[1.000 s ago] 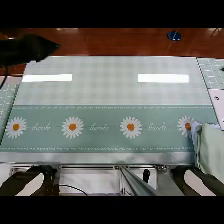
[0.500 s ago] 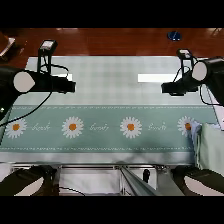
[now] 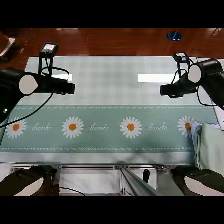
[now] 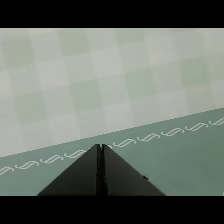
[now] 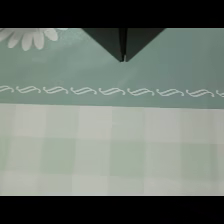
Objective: Fold the shirts.
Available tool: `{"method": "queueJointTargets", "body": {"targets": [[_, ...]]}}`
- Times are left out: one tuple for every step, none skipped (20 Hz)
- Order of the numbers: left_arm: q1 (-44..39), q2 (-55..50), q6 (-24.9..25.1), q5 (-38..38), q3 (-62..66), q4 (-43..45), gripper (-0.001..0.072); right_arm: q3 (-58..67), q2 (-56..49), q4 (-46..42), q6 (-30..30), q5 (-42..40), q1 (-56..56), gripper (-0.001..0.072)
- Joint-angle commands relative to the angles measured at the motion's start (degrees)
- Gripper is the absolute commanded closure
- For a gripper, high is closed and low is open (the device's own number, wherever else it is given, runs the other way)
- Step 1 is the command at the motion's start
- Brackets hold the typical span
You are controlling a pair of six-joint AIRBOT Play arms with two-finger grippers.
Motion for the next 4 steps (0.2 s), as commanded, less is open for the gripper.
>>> {"method": "queueJointTargets", "body": {"targets": [[-0.04,-0.02,-0.15,0.07,-0.02,0.26,0.0687,0.0,-0.02,-0.09,0.09,-0.02,0.07,0.0687],[-0.04,-0.02,-0.15,0.07,-0.02,0.26,0.0687,0.0,-0.02,-0.09,0.09,-0.02,0.07,0.0687],[-0.04,-0.02,-0.15,0.07,-0.02,0.26,0.0687,0.0,-0.02,-0.09,0.09,-0.02,0.07,0.0687],[-0.04,-0.02,-0.15,0.07,-0.02,0.26,0.0687,0.0,-0.02,-0.09,0.09,-0.02,0.07,0.0687]]}}
